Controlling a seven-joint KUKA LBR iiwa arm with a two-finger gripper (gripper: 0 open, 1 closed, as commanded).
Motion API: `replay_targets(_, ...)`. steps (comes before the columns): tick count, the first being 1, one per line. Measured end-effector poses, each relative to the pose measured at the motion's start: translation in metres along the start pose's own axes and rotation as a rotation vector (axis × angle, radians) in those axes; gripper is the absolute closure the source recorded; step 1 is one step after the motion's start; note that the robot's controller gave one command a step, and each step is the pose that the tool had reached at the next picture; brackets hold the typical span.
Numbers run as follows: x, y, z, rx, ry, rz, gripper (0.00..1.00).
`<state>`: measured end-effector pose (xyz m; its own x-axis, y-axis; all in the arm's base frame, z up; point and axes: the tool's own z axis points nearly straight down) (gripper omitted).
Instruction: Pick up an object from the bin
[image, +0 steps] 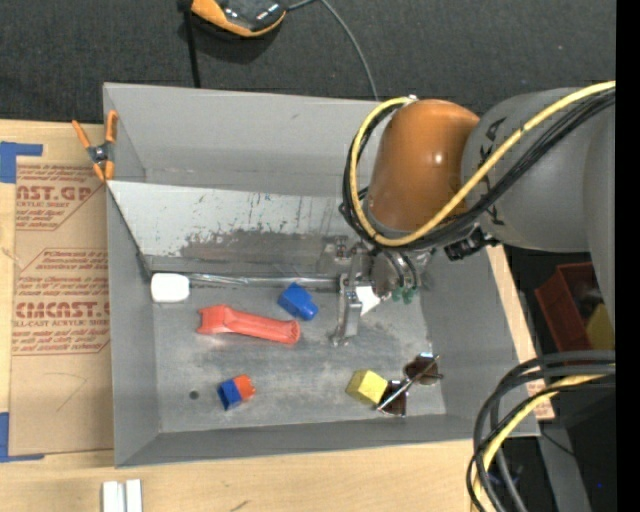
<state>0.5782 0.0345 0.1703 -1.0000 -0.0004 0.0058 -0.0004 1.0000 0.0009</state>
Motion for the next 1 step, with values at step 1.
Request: replay_targets(1,-0.0018,0.0000,-0.0045,0.000,-0.008,0.000,0.00)
